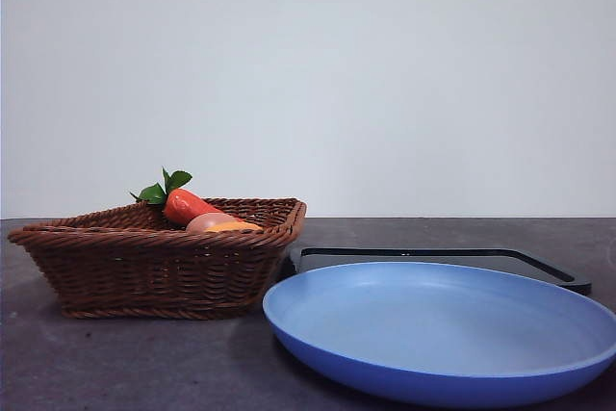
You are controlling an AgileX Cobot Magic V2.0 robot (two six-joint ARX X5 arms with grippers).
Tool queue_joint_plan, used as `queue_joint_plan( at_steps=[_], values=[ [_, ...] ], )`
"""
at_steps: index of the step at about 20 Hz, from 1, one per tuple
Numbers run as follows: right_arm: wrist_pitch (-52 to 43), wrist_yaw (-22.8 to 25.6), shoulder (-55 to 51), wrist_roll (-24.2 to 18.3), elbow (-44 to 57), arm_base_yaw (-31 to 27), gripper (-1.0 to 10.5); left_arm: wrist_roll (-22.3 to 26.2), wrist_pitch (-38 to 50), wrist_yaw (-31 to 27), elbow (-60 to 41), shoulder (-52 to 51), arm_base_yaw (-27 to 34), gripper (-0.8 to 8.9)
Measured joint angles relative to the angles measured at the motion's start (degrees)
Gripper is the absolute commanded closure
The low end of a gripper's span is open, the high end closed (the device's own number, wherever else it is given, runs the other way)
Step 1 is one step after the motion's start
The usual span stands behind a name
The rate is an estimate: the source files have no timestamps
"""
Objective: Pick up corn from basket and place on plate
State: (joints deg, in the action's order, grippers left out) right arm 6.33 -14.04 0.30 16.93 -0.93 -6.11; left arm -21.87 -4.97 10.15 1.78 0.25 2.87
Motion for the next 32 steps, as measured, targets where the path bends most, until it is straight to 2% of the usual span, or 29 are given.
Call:
queue_joint_plan(
  at_steps=[5, 13, 15, 20, 25, 32],
  values=[
    [1.3, -0.9, 0.0, 3.4, -3.1, 0.0, 9.4, -4.7, -2.4, 2.7, 0.9, 0.2, 0.0, 8.06],
    [8.1, -1.4, 3.4, 3.9, -14.2, 0.0, 9.4, -5.1, -10.1, 6.5, 12.3, 5.0, 0.0, 8.06],
    [10.5, -2.5, 5.6, 3.1, -16.9, 0.0, 9.4, -3.7, -12.3, 8.2, 14.9, 7.4, 0.0, 8.06],
    [18.4, -6.4, 13.3, -1.9, -25.6, 0.0, 9.4, 1.9, -19.6, 13.7, 23.5, 15.5, 0.0, 8.06],
    [28.9, -11.9, 22.6, -9.0, -33.5, 0.5, 9.4, 10.8, -28.9, 18.6, 31.7, 24.7, 0.0, 8.06],
    [41.4, -14.3, 32.9, -18.1, -39.9, 5.1, 9.4, 20.4, -37.9, 20.2, 39.5, 34.7, -3.7, 8.06]
  ],
)
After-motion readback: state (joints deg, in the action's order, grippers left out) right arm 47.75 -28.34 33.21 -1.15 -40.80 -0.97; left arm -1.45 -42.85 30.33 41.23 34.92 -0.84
